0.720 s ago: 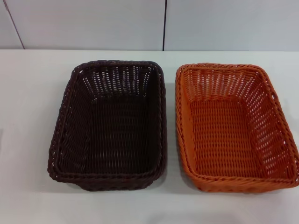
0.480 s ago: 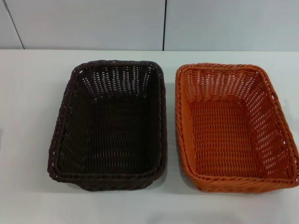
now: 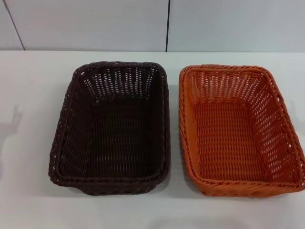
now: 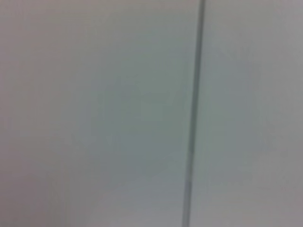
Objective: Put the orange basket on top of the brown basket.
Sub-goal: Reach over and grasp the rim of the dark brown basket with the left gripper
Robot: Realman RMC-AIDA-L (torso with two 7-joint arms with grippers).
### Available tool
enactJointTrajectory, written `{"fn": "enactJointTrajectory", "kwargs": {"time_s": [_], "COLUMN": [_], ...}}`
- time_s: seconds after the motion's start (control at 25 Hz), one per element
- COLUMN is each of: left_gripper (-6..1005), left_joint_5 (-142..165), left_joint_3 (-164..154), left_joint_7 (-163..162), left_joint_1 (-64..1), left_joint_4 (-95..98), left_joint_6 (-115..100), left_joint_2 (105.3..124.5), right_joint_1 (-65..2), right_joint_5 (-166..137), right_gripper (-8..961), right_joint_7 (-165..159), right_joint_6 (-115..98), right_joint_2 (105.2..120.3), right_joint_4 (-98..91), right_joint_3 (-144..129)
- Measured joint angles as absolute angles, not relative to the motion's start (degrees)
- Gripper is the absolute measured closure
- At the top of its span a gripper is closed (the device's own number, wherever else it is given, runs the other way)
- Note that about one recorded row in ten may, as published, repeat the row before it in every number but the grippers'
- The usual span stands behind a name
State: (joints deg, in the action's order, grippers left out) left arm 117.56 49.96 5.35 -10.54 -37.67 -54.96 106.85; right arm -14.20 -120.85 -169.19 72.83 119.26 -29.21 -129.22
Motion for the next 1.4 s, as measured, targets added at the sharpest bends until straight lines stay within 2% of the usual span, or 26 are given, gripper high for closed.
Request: {"fn": "enactJointTrajectory", "kwargs": {"time_s": [0.04, 0.08, 0.2, 0.28, 0.36, 0.4, 0.44, 0.48, 0.52, 0.6, 0.68, 0.72, 0.92, 1.4], "left_gripper": [184, 185, 186, 188, 189, 190, 190, 191, 192, 193, 194, 195, 198, 205], "left_joint_5": [117.6, 119.8, 131.6, 134.4, 141.5, 145.3, 145.3, 147.8, 151.5, 152.9, 152.9, 152.8, 153.2, 153.3], "left_joint_3": [50.0, 51.5, 60.5, 63.0, 71.1, 75.7, 75.7, 79.3, 86.2, 91.8, 91.8, 95.1, 93.7, 90.8], "left_joint_7": [5.4, 5.4, 5.4, 5.4, 5.4, 5.4, 5.4, 5.7, 8.2, 13.2, 13.2, 17.1, 14.9, 14.1], "left_joint_1": [-10.5, -10.2, -6.2, -5.0, -2.7, -1.8, -1.8, -1.4, -1.5, -2.6, -2.6, -4.6, -9.3, -10.8], "left_joint_4": [-37.7, -41.3, -56.0, -59.4, -68.9, -74.2, -74.2, -77.8, -85.5, -92.0, -92.0, -96.0, -97.6, -94.4], "left_joint_6": [-55.0, -50.8, -36.1, -32.2, -17.9, -8.6, -8.6, -0.8, 16.0, 31.4, 31.4, 43.4, 56.8, 57.2], "left_joint_2": [106.85, 104.93, 101.92, 101.83, 103.01, 104.67, 104.67, 106.28, 110.55, 114.91, 114.91, 117.77, 117.76, 118.06], "right_joint_1": [-14.2, -14.2, -14.5, -14.6, -14.7, -14.8, -14.8, -14.9, -14.9, -15.0, -15.0, -15.1, -15.1, -14.7], "right_joint_5": [-120.8, -120.9, -120.8, -120.8, -120.8, -120.6, -120.6, -120.4, -120.2, -119.5, -119.4, -119.4, -119.3, -119.2], "right_gripper": [120, 120, 120, 120, 120, 120, 120, 120, 120, 120, 120, 120, 120, 119], "right_joint_7": [-169.2, -169.2, -169.2, -169.2, -169.2, -169.2, -169.2, -169.2, -169.2, -169.2, -169.2, -169.2, -169.2, -169.2], "right_joint_6": [72.8, 72.8, 72.3, 72.2, 72.1, 71.9, 71.9, 71.7, 71.5, 71.1, 70.9, 70.7, 70.3, 69.3], "right_joint_2": [119.26, 119.26, 119.26, 119.26, 119.26, 119.27, 119.27, 119.26, 119.26, 119.21, 119.21, 119.20, 119.21, 119.27], "right_joint_4": [-29.2, -29.3, -29.3, -29.3, -29.2, -29.1, -29.1, -29.0, -29.0, -28.9, -28.9, -28.9, -28.1, -27.4], "right_joint_3": [-129.2, -129.2, -129.1, -129.1, -129.0, -129.0, -129.0, -129.0, -129.0, -128.9, -128.9, -129.0, -128.9, -129.1]}}
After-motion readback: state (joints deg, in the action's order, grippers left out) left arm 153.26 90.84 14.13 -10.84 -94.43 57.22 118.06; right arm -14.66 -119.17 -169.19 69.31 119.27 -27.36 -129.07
